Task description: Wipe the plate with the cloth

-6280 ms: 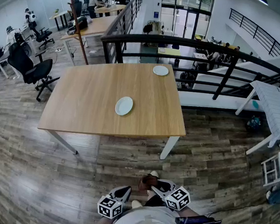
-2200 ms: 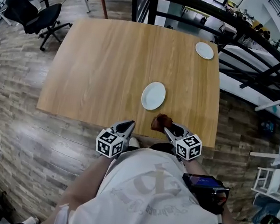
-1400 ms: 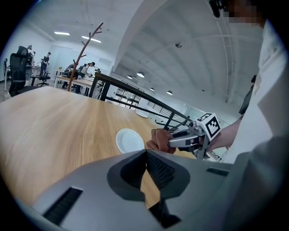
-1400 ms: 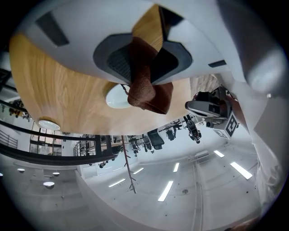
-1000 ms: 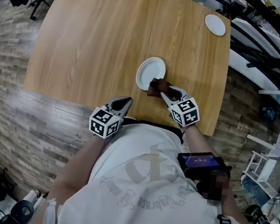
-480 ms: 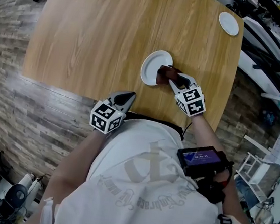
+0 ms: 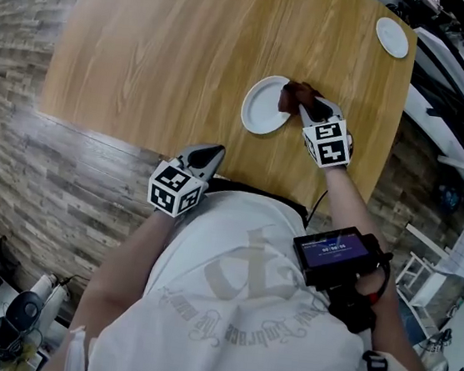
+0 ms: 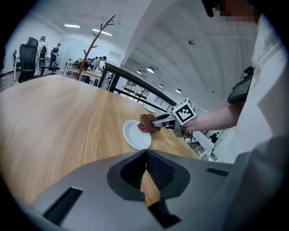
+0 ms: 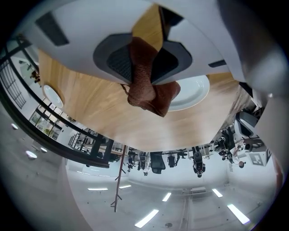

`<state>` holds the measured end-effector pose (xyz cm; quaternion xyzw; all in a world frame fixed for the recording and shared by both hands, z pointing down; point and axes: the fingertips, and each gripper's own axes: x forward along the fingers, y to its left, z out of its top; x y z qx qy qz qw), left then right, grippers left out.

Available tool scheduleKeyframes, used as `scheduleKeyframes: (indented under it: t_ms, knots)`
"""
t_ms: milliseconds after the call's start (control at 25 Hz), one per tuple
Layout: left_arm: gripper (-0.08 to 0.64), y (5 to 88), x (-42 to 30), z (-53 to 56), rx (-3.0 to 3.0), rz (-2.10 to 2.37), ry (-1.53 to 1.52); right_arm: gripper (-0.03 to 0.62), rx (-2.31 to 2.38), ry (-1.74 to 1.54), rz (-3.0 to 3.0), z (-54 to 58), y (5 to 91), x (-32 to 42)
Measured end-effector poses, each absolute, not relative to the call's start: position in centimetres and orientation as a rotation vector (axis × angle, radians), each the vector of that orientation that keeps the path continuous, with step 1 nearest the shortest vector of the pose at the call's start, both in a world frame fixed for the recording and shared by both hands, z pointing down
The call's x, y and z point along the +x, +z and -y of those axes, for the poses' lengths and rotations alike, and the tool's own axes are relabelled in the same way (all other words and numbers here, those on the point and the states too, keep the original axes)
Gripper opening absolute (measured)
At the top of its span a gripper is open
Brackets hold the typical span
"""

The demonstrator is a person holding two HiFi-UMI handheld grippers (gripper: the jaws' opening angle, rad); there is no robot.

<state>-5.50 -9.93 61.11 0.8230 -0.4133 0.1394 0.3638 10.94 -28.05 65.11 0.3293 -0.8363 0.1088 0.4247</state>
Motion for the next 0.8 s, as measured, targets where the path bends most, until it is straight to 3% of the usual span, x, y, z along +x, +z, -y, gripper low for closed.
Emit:
scheduleKeyframes:
  t_ms: [800]
  knots:
    - [0.012, 60.8, -5.5, 9.9, 2.142, 1.053, 0.339, 0.123, 0.513, 0.104, 2.161, 19.5, 64.6, 5.6]
